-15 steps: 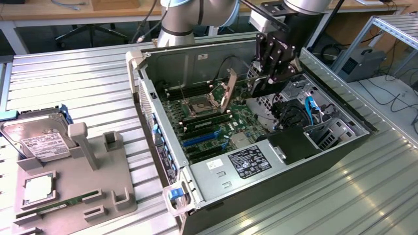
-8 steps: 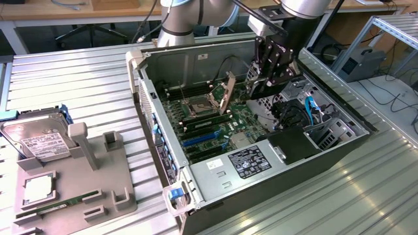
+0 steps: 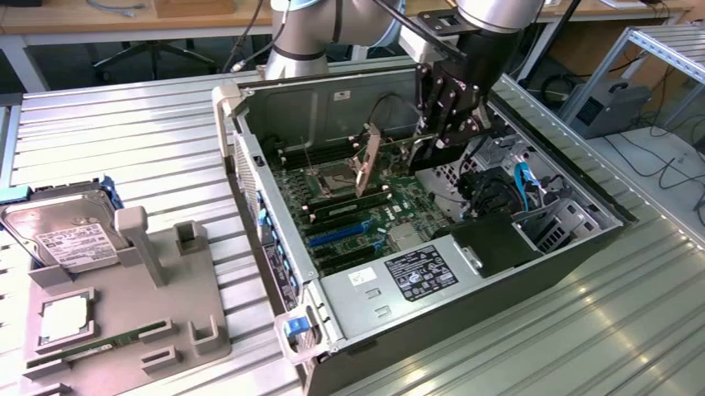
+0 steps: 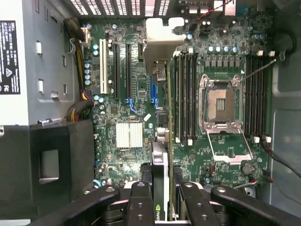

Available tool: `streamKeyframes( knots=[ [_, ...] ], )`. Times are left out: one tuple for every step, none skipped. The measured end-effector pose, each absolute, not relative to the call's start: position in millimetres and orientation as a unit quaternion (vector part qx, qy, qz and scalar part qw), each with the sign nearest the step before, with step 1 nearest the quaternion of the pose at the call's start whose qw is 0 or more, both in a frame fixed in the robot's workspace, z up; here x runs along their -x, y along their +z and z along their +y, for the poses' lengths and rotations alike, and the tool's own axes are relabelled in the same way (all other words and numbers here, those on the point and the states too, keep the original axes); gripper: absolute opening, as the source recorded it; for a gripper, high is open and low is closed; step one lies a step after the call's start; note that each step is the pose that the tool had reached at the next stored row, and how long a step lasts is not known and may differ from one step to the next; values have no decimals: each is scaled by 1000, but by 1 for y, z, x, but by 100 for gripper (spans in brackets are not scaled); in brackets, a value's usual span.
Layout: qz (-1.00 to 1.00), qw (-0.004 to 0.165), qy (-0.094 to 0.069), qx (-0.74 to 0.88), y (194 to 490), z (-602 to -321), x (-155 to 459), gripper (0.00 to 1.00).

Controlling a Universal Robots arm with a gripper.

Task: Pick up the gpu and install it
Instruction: 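Insert the gpu into the slot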

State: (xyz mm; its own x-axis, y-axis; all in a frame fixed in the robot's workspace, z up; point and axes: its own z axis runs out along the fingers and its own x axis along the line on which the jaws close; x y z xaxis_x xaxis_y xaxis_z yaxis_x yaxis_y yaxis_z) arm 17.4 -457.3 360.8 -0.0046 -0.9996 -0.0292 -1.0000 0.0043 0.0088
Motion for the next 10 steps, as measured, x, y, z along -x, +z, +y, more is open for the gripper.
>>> streamKeyframes(
  knots=[
    [709, 7, 13, 705, 361, -457, -16, 27],
    [709, 7, 13, 705, 361, -457, -14, 27],
    [709, 7, 13, 705, 361, -457, -11, 27],
    [710, 7, 13, 704, 361, -457, -7, 27],
    [710, 7, 13, 704, 361, -457, -3, 27],
    [710, 7, 13, 704, 360, -457, 3, 27],
    [711, 7, 13, 703, 360, -457, 6, 27],
    [711, 7, 13, 703, 359, -457, 10, 27],
    [711, 7, 13, 703, 359, -457, 14, 27],
    [712, 7, 13, 702, 358, -457, 18, 27]
  ],
)
